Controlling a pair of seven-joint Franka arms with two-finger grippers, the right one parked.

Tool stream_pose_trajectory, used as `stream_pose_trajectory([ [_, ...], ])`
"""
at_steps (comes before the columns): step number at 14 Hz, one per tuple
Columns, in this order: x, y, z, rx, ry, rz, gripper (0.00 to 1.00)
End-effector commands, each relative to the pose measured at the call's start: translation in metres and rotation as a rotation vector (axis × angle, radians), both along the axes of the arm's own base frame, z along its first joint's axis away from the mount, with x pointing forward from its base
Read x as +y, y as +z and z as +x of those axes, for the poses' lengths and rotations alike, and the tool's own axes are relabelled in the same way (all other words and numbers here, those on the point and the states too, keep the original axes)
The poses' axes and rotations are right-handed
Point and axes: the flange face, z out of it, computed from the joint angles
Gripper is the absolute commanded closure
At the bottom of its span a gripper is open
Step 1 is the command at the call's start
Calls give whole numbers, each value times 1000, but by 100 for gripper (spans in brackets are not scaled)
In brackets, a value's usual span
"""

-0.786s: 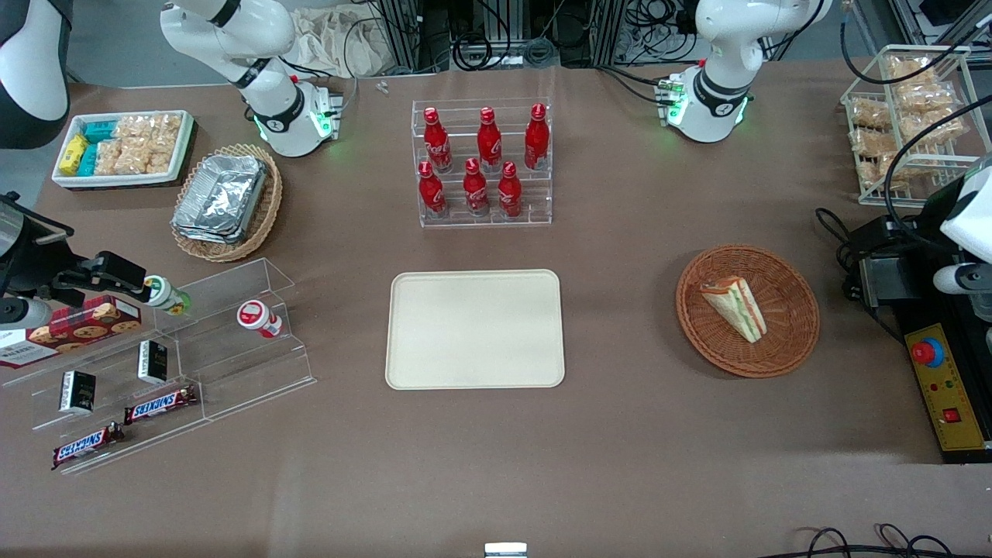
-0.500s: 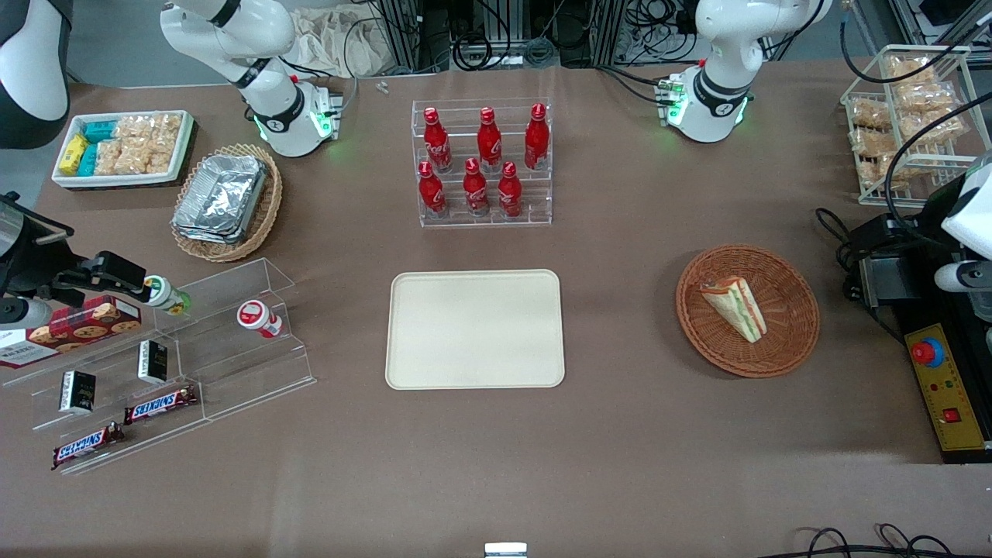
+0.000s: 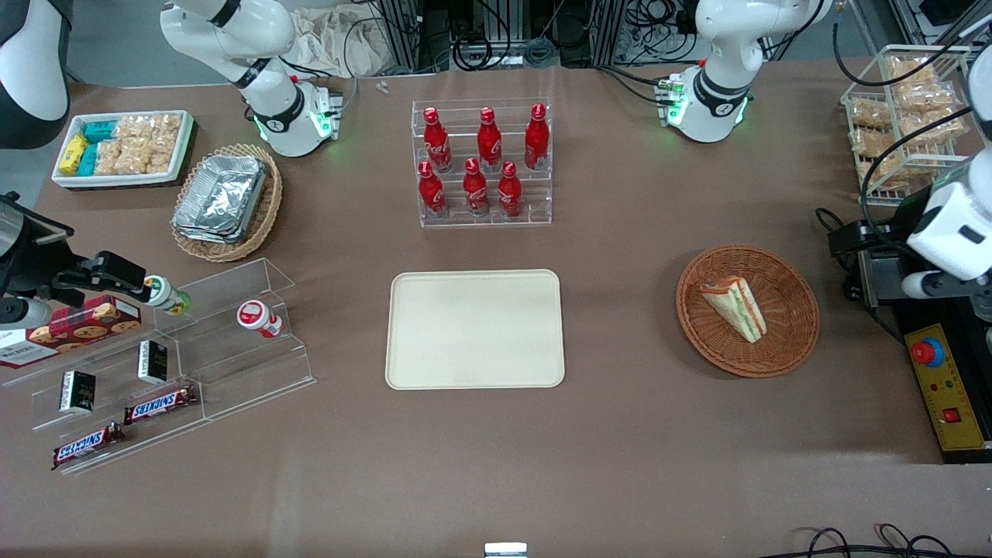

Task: Place sandwich from basket to tray
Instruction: 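Move the left gripper toward the wicker basket holding the sandwich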

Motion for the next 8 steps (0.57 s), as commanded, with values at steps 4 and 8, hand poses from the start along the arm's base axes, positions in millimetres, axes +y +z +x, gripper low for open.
stream_pose_trajectory([
  [4, -13, -89, -47, -87, 65, -6, 0],
  [8, -13, -152, -57, -127, 149, -7, 1],
])
